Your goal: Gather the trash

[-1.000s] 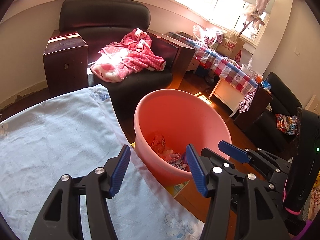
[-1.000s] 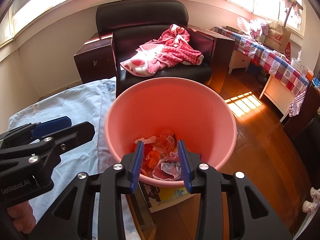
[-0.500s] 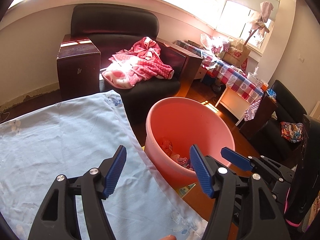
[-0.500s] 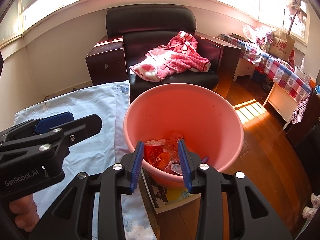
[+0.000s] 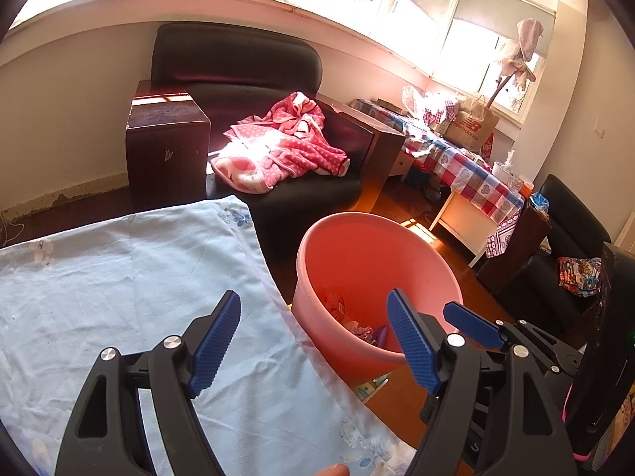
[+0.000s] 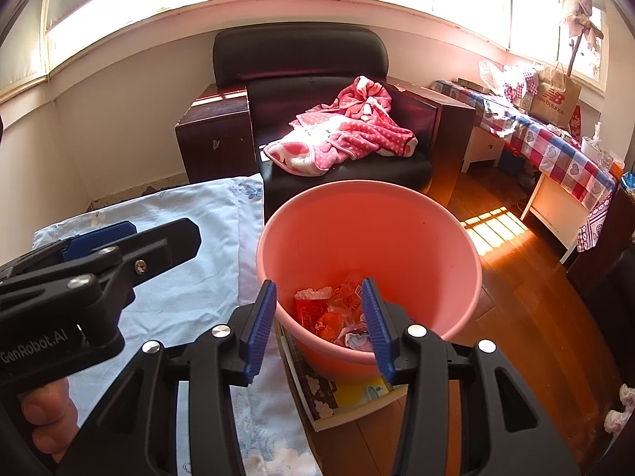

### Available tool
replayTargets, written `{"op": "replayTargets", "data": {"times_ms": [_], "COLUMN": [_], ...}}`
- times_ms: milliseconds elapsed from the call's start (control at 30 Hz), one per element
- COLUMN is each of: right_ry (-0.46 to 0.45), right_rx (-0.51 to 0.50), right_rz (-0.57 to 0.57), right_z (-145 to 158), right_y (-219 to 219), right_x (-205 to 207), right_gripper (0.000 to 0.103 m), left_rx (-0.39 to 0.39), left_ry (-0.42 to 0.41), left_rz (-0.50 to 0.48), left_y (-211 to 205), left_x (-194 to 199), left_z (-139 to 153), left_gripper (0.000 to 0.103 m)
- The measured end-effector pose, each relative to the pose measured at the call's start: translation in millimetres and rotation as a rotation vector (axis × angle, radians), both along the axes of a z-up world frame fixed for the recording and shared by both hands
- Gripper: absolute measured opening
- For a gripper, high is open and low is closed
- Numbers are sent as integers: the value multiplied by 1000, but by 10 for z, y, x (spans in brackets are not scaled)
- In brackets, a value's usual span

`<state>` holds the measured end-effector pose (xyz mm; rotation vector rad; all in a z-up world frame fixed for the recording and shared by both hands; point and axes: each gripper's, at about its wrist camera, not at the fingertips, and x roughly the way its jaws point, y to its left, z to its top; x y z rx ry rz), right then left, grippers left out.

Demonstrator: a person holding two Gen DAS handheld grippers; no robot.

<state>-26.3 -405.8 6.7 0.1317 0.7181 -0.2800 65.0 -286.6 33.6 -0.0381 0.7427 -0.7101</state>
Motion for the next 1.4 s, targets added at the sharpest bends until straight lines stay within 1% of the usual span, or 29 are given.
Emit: {"op": "replayTargets", "data": {"times_ms": [233,567,800,1033,1400], "right_ry": [-11,-37,-48,-47,-48], "right_rx": [3,0,1,-4,-4], "right_rz": [15,28,34,40,40], "right_z": [-2,3,-6,-23,-21], "right_y": [68,164,226,279,298], "right_x": [1,-24,-61,-63,-64], "right_gripper": [45,45,45,45,45], "left_rx": [16,19,25,27,26], "left_ry": [-40,-49,-72,-76,-76], "left_rz": [35,63,78,96,95], "left_y": [68,197,253,313,331], "left_x": [-68,-102,-165,-189,-188], "left_z": [-9,-31,-14,-18,-27], "left_gripper": [75,75,75,75,75]}}
